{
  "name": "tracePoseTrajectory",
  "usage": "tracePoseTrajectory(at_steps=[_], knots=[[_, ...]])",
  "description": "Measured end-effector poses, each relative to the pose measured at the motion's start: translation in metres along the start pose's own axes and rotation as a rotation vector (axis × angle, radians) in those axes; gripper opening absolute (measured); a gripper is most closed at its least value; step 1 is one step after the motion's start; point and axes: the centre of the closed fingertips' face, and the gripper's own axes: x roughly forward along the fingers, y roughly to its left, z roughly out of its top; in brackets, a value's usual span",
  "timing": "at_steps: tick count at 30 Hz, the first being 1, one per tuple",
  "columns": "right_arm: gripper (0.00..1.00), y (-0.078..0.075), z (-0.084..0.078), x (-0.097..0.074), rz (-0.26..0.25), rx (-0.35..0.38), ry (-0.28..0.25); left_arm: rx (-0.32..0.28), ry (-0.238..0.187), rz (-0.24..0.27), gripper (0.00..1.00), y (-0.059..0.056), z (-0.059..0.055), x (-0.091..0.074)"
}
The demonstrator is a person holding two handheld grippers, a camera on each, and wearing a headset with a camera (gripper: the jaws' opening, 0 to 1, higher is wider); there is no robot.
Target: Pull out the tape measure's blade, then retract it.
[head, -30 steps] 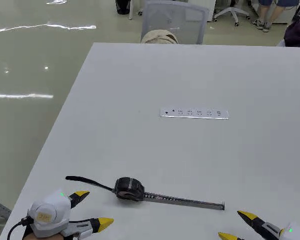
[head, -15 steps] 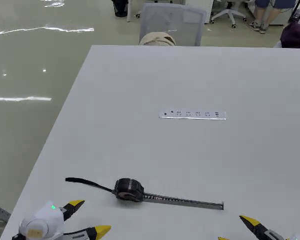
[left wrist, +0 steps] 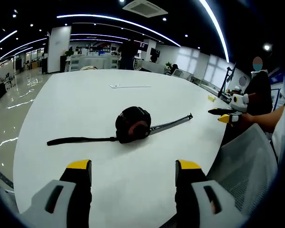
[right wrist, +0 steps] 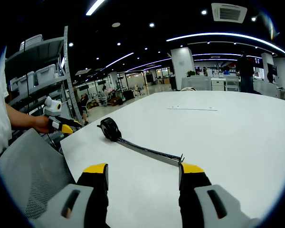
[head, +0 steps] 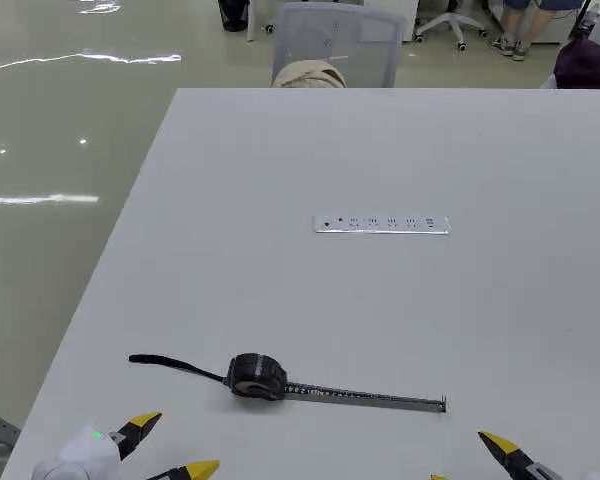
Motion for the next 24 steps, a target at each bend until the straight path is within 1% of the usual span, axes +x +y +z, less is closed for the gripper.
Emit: tracePoseTrajectory(at_steps=[4,8,10,14,19,22,24], knots=[[0.61,0.004,-0.003,-0.002,0.005,0.01,0.004,0.001,0.01,-0.002,0.71,-0.002,-0.004,-0.004],[0.61,0.008,-0.005,-0.003,0.011,0.012,0.005,-0.004,0.007,-0.013,0.72,-0.004,-0.006,-0.006],[0.62,0.01,-0.007,-0.003,0.015,0.018,0.008,0.005,0.016,-0.014,0.72,-0.005,-0.008,-0.007],[0.62,0.015,-0.01,-0.004,0.022,0.017,0.019,0.01,0.022,-0.025,0.72,-0.01,-0.009,-0.008],[0.63,0.016,-0.013,-0.004,0.024,0.012,0.02,0.006,0.021,-0.025,0.71,-0.009,-0.009,-0.008],[0.63,0.016,-0.013,-0.004,0.024,0.012,0.019,0.015,0.026,-0.028,0.71,-0.009,-0.009,-0.008],[0.63,0.016,-0.014,-0.004,0.024,0.013,0.02,0.014,0.02,-0.031,0.72,-0.009,-0.008,-0.008]])
